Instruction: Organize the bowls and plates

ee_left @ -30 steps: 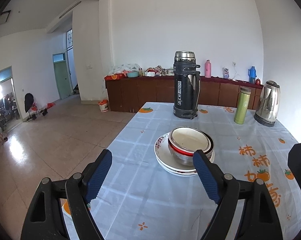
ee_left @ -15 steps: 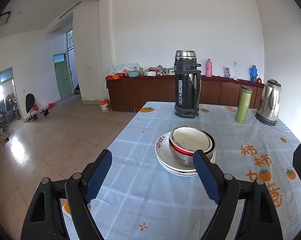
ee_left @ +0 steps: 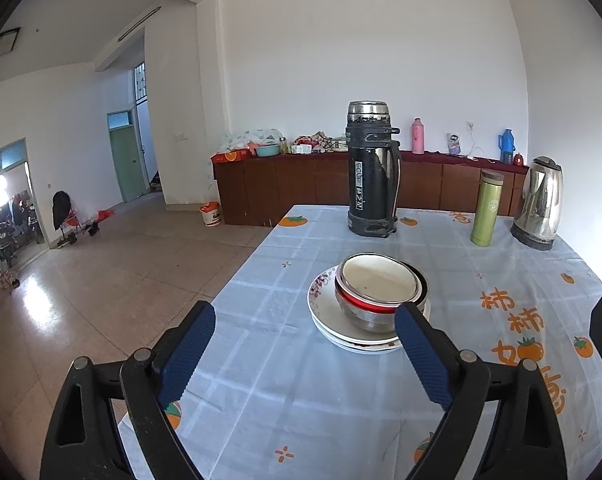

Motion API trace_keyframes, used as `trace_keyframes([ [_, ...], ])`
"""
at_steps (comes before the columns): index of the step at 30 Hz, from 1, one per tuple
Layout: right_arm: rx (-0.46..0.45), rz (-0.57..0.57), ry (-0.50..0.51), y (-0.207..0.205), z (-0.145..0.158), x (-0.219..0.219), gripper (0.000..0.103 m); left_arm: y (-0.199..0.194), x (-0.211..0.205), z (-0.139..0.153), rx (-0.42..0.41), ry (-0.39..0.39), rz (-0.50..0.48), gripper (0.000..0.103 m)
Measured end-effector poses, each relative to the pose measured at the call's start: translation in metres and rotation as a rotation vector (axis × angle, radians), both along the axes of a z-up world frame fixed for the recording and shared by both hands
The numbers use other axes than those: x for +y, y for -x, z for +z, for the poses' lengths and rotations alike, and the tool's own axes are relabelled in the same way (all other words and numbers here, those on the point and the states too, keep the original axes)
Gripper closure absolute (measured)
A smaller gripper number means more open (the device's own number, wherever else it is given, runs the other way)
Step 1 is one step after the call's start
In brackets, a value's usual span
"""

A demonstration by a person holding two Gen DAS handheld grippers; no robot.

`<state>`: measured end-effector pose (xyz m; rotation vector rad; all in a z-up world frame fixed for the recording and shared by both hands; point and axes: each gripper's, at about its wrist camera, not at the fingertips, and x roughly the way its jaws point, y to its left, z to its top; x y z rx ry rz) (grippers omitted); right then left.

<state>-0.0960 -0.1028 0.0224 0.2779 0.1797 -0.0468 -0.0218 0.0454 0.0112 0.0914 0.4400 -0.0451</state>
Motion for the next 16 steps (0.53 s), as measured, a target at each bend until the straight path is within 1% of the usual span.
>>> trace_keyframes([
  [5, -0.005, -0.005, -0.008, 0.002, -0.001, -0.003, 0.000, 0.000, -0.001, 0.001, 0.002, 0.031, -0.028, 0.010],
  [7, -0.004, -0.007, -0.009, 0.003, -0.002, -0.004, 0.000, 0.000, 0.000, 0.000, 0.006, 0.046, -0.024, 0.010],
  [9, -0.002, -0.008, -0.011, 0.003, -0.002, -0.005, 0.000, 0.002, 0.001, -0.001, -0.010, 0.058, -0.017, 0.010],
  [12, 0.003, -0.011, -0.014, 0.003, -0.004, -0.008, 0.000, 0.005, -0.002, -0.002, -0.033, 0.024, 0.010, 0.010],
  [14, 0.012, -0.016, -0.019, 0.002, -0.005, -0.010, 0.000, 0.004, -0.005, -0.003, -0.026, 0.006, 0.015, 0.010],
  [16, 0.024, -0.028, -0.018, 0.001, -0.007, -0.013, 0.000, 0.003, -0.005, -0.004, -0.007, 0.011, 0.011, 0.010],
])
